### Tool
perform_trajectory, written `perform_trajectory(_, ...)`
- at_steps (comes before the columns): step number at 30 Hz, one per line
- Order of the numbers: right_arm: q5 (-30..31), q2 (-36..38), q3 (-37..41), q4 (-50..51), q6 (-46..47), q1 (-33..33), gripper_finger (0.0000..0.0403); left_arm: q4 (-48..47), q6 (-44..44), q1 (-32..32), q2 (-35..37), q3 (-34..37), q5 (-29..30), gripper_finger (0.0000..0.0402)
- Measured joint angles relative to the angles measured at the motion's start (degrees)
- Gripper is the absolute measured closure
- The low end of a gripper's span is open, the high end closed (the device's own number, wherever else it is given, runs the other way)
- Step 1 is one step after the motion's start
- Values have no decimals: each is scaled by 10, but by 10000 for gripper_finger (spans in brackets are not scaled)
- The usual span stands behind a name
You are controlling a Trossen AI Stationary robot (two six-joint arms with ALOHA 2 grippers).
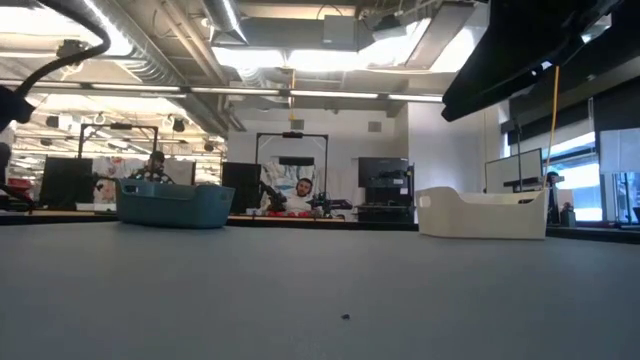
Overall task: Sort produce into baskets
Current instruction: Put the brown mushroom into the into the black bin
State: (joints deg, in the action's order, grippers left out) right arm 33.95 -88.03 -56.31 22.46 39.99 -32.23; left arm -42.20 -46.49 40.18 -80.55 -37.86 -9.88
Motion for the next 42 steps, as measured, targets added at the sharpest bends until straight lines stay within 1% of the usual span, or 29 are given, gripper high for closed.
perform_trajectory(2,5,0,0,0,-2,0,205,2,26,-9,0,0,13,384)
perform_trajectory(4,12,0,0,1,-4,0,205,3,45,-22,-1,0,21,395)
perform_trajectory(8,32,0,0,1,-27,0,205,10,93,-54,-3,-4,51,397)
perform_trajectory(15,51,0,0,2,-66,4,205,2,205,-134,-1,-58,66,400)
perform_trajectory(17,51,0,0,2,-73,9,205,4,222,-157,0,-74,66,397)
perform_trajectory(20,42,0,0,6,-74,21,205,-18,204,-176,0,-80,40,384)
perform_trajectory(24,-4,0,0,11,-74,39,205,-73,148,-171,0,-80,-5,351)
perform_trajectory(28,-40,0,0,24,-76,59,205,-104,104,-146,0,-80,-11,299)
perform_trajectory(31,-51,1,0,40,-86,66,205,-101,68,-128,0,-78,-2,265)
perform_trajectory(33,-52,1,0,47,-91,65,205,-100,47,-115,0,-70,1,250)
perform_trajectory(37,-54,1,0,50,-102,64,205,-97,-5,-89,0,-32,11,238)
perform_trajectory(40,-56,1,0,50,-103,64,205,-90,-30,-87,0,-11,15,241)
perform_trajectory(42,-65,1,0,52,-103,64,205,-74,-30,-87,0,0,13,246)
